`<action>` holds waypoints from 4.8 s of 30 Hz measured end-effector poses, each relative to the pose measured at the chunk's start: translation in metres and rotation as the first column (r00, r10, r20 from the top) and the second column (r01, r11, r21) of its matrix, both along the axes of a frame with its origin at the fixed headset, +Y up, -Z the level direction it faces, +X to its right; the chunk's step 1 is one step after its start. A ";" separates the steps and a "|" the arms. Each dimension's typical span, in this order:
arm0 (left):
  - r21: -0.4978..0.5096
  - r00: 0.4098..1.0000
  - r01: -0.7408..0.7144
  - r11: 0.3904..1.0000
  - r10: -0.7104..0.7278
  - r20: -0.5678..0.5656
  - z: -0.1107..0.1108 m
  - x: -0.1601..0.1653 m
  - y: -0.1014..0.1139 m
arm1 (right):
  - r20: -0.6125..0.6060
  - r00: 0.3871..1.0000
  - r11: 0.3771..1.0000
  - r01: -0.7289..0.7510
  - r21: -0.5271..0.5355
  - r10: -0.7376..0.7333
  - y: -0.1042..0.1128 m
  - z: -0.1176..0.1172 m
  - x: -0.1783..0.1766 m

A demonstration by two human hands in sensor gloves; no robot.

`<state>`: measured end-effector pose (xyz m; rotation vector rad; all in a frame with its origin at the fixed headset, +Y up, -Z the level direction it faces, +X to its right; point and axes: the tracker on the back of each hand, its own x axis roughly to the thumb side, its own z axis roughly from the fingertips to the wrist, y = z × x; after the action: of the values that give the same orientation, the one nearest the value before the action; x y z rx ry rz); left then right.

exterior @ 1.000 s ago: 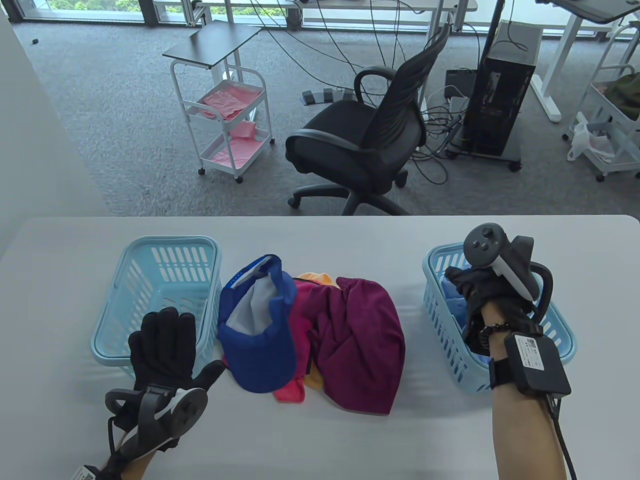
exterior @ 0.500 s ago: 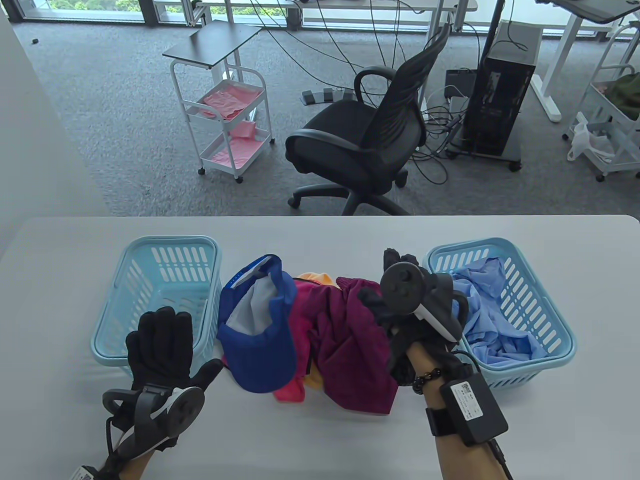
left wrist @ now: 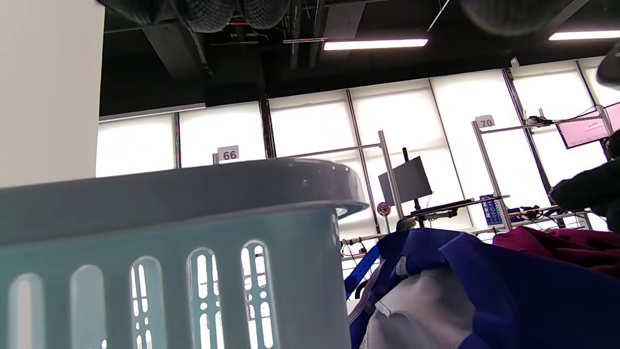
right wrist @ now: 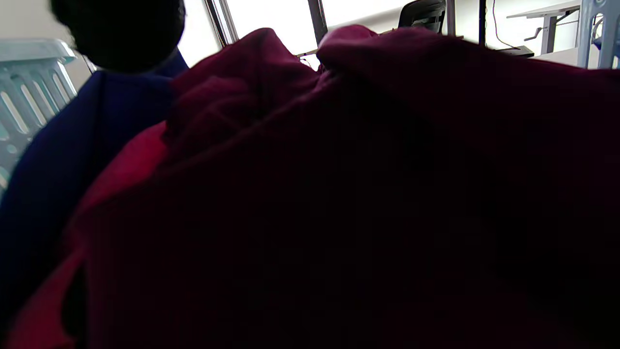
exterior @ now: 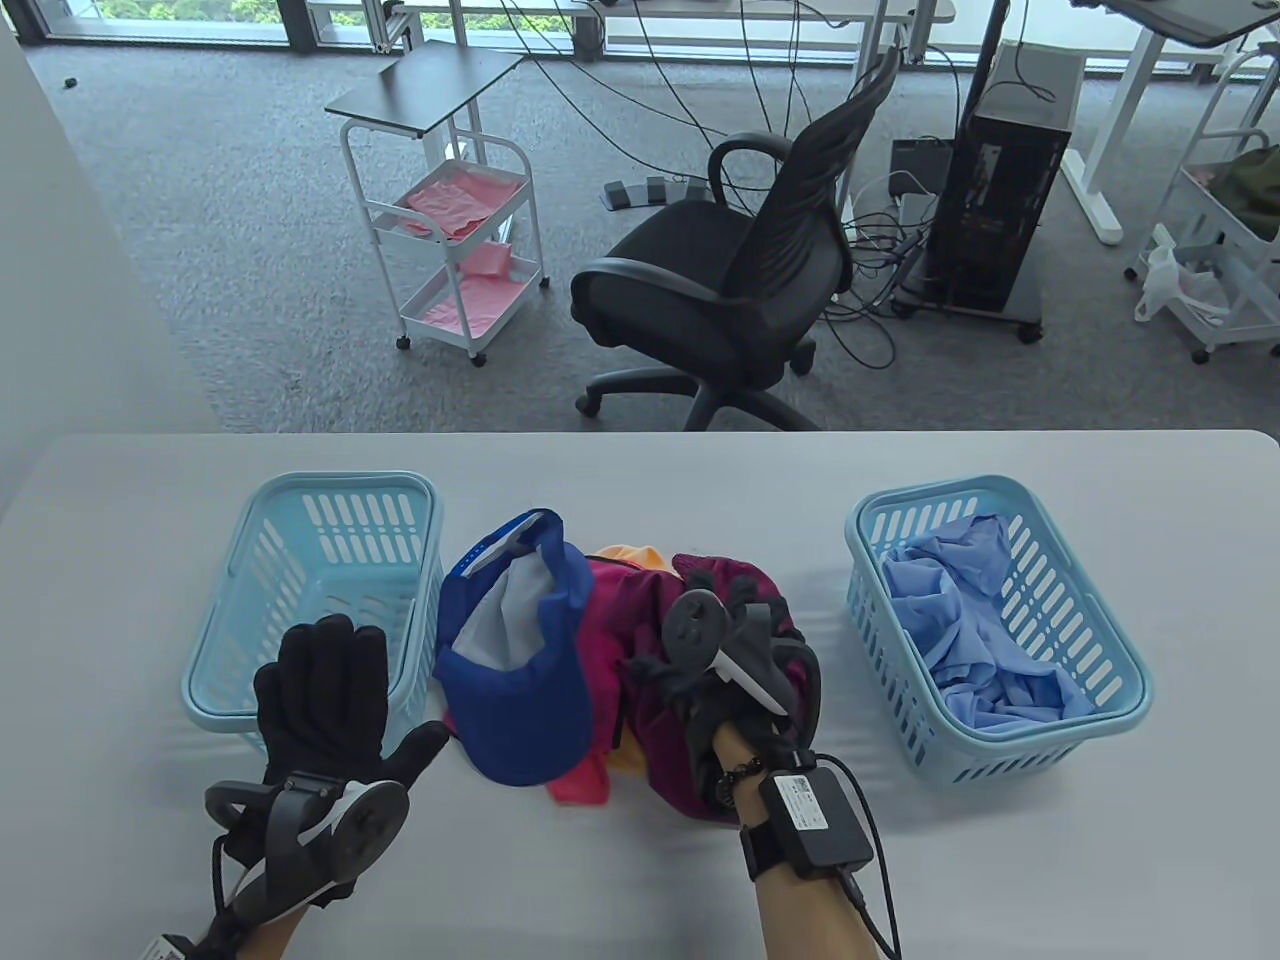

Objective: Sort apparel and towels into hand baskets

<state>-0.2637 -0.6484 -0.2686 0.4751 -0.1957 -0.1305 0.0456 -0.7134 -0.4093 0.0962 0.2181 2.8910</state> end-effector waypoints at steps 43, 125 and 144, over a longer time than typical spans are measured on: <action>-0.003 1.000 0.001 1.000 -0.001 -0.008 0.001 0.001 0.001 | 0.222 0.975 0.967 -0.088 0.238 0.034 -0.031 -0.007 0.034; 0.003 1.000 0.006 1.000 -0.006 -0.029 -0.001 -0.001 0.003 | 0.484 0.750 0.835 -0.545 0.067 0.451 0.097 -0.039 0.204; 0.000 0.999 0.011 1.000 -0.011 -0.037 -0.002 0.000 0.003 | 0.283 0.827 0.874 -0.444 -0.198 0.485 0.034 -0.068 0.214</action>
<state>-0.2633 -0.6456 -0.2708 0.4718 -0.1621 -0.1499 0.2600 -0.6797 -0.4777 -0.5306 0.4088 3.2992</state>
